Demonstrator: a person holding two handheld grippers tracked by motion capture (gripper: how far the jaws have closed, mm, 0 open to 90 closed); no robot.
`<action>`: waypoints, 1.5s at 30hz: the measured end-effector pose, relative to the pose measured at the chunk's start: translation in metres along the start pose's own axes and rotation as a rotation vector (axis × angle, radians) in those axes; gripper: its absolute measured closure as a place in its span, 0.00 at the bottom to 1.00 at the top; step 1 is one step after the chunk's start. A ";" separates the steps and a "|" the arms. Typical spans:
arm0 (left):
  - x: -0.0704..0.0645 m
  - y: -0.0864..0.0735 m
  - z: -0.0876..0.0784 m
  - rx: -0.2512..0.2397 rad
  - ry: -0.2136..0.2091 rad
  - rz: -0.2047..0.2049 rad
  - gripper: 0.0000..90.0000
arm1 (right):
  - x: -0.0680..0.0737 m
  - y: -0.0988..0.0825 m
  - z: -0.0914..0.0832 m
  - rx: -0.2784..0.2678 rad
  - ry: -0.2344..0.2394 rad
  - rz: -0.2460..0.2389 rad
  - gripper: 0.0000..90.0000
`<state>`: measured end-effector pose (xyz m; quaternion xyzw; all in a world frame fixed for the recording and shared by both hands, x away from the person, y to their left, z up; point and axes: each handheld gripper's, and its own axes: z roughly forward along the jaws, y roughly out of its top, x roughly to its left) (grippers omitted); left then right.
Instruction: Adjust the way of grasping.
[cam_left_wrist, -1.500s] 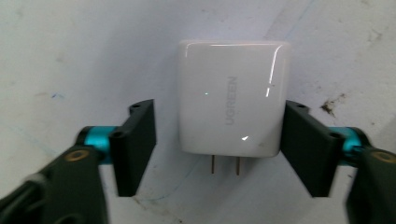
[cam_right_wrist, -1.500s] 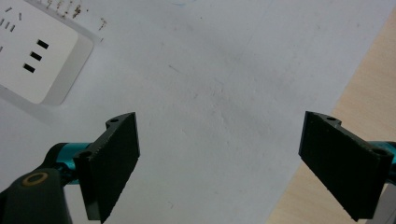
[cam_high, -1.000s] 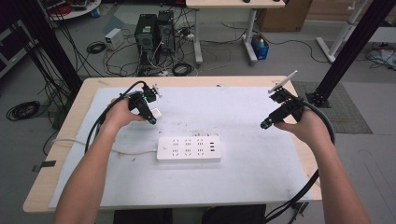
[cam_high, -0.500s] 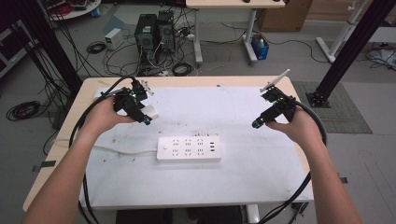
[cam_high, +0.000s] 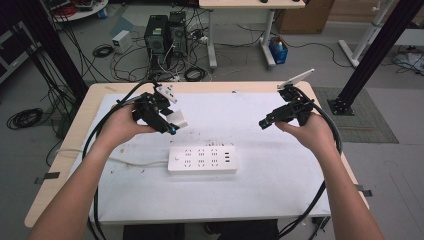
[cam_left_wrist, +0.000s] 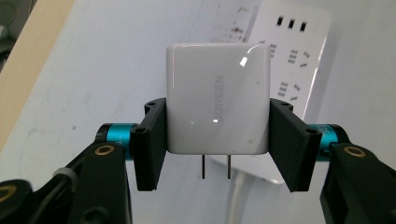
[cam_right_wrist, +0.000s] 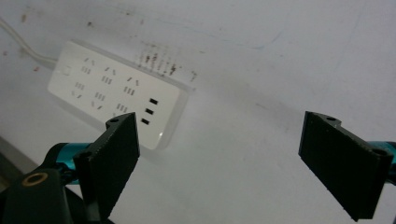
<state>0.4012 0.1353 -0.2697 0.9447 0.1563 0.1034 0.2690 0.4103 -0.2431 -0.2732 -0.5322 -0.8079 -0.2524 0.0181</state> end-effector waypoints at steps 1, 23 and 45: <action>-0.001 0.003 0.001 -0.013 -0.011 0.012 0.47 | 0.001 0.001 0.000 0.003 0.014 0.008 0.13; -0.044 0.058 0.034 -0.291 -0.146 0.157 0.47 | 0.044 0.008 0.012 -0.024 0.499 0.165 0.24; -0.048 0.057 0.034 -0.212 0.004 0.162 0.22 | 0.053 0.021 0.024 -0.014 0.540 0.099 0.69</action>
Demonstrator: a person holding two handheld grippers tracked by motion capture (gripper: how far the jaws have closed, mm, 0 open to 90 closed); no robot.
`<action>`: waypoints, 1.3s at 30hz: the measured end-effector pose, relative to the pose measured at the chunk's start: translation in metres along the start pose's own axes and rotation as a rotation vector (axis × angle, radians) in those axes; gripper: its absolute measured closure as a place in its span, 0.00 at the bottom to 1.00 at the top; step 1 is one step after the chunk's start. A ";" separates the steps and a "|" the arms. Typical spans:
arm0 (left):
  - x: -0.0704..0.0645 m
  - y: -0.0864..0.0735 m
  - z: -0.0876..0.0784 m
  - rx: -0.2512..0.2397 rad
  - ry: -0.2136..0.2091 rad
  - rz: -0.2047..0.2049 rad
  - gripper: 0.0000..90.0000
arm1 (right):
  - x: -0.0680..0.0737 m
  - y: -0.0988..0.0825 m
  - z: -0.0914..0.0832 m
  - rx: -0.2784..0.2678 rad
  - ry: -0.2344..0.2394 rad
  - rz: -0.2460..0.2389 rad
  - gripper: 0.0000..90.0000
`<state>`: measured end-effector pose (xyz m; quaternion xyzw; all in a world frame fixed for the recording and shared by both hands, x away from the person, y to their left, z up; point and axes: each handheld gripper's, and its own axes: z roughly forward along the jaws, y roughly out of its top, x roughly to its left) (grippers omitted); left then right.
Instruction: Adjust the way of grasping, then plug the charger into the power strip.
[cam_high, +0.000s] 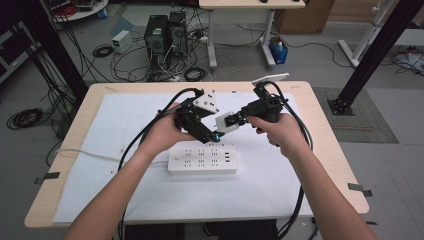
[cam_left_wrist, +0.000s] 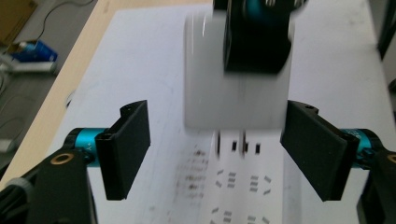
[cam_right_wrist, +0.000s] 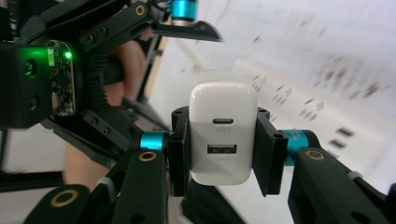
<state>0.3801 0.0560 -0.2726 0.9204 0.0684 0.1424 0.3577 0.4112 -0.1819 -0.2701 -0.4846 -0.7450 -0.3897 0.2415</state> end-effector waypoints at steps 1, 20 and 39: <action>0.002 -0.004 -0.003 0.036 0.008 -0.021 0.22 | 0.002 0.002 -0.004 -0.004 -0.023 -0.019 0.69; 0.035 -0.106 -0.064 0.627 0.103 -0.364 0.19 | 0.065 0.026 0.005 0.368 -0.618 -0.529 0.69; 0.029 -0.109 -0.067 0.577 0.091 -0.341 0.19 | 0.065 0.026 0.050 0.535 -0.606 -0.706 0.69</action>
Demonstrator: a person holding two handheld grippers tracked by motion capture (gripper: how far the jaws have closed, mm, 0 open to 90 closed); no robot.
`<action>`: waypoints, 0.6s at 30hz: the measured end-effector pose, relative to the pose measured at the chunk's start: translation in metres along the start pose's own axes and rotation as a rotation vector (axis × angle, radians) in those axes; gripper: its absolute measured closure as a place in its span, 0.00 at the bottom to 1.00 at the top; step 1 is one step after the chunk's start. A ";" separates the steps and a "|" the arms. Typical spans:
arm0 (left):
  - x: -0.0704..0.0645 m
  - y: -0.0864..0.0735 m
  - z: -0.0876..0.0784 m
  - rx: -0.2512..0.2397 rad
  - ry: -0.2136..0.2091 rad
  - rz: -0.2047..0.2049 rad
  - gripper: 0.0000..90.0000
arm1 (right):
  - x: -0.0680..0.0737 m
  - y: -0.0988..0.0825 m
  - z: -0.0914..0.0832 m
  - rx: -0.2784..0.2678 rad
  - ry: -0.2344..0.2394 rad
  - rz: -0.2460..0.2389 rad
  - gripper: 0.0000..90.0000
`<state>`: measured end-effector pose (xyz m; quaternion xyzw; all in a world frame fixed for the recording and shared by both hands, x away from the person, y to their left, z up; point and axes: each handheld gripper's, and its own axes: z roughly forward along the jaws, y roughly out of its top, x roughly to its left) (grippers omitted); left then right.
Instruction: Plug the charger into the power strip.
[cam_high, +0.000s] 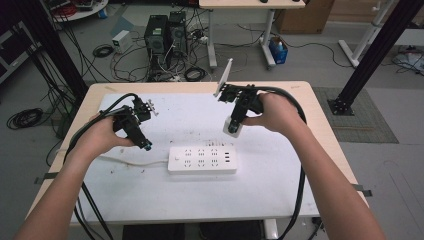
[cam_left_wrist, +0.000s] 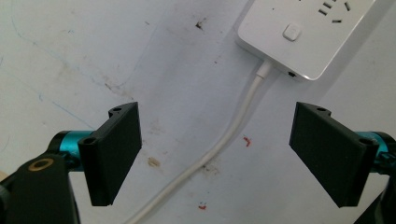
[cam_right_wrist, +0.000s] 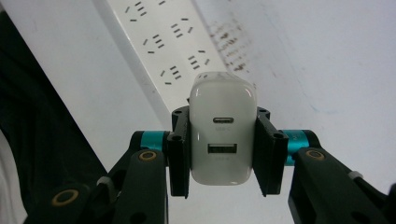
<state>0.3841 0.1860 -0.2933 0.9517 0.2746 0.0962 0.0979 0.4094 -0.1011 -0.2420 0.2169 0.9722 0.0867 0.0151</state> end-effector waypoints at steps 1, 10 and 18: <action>0.000 -0.001 0.000 -0.004 -0.010 0.002 0.19 | 0.002 0.005 0.006 0.003 0.000 -0.026 0.69; 0.001 -0.012 0.003 -0.032 -0.037 0.024 0.19 | 0.020 0.028 0.065 0.066 0.026 -0.268 0.69; 0.001 -0.020 0.003 -0.041 -0.036 0.011 0.19 | 0.024 0.034 0.090 0.105 0.011 -0.398 0.69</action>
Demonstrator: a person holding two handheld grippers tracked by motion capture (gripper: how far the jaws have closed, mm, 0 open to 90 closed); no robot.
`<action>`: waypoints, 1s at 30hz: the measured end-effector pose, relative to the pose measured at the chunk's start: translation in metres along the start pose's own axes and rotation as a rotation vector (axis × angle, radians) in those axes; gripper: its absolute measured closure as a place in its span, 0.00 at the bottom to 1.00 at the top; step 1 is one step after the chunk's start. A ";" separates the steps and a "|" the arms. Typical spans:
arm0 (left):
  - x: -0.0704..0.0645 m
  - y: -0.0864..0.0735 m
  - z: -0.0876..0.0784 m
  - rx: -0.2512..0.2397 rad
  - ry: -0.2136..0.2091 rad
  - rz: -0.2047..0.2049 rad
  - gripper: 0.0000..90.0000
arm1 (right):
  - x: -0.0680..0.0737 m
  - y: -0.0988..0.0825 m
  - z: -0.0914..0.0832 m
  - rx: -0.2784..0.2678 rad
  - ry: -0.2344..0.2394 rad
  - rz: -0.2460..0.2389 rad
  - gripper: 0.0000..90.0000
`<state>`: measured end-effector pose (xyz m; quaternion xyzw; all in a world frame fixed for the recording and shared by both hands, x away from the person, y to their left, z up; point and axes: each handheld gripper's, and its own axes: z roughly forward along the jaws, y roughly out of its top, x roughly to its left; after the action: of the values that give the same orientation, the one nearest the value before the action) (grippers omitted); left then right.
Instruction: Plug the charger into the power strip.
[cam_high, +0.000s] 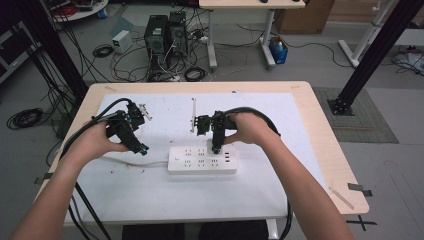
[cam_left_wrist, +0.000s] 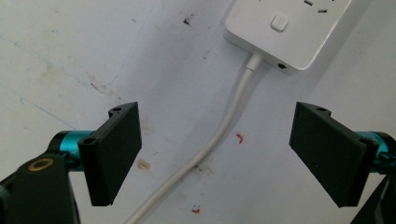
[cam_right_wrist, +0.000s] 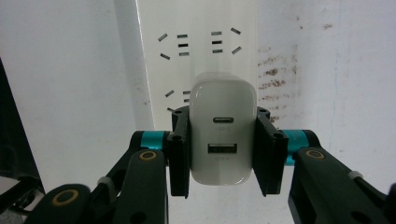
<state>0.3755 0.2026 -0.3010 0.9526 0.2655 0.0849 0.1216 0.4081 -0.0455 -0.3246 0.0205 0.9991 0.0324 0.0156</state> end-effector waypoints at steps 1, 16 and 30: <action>0.000 -0.001 0.000 -0.001 0.001 -0.003 0.19 | -0.001 0.000 0.002 -0.006 0.000 -0.013 0.69; 0.000 -0.001 0.009 0.005 -0.009 -0.001 0.19 | -0.008 0.001 0.019 0.007 0.004 -0.056 0.70; 0.002 0.003 0.017 0.016 -0.029 0.001 0.19 | -0.010 -0.001 0.028 0.022 0.017 -0.048 0.71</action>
<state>0.3824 0.1981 -0.3167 0.9549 0.2639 0.0689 0.1176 0.4190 -0.0455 -0.3523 -0.0037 0.9997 0.0211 0.0074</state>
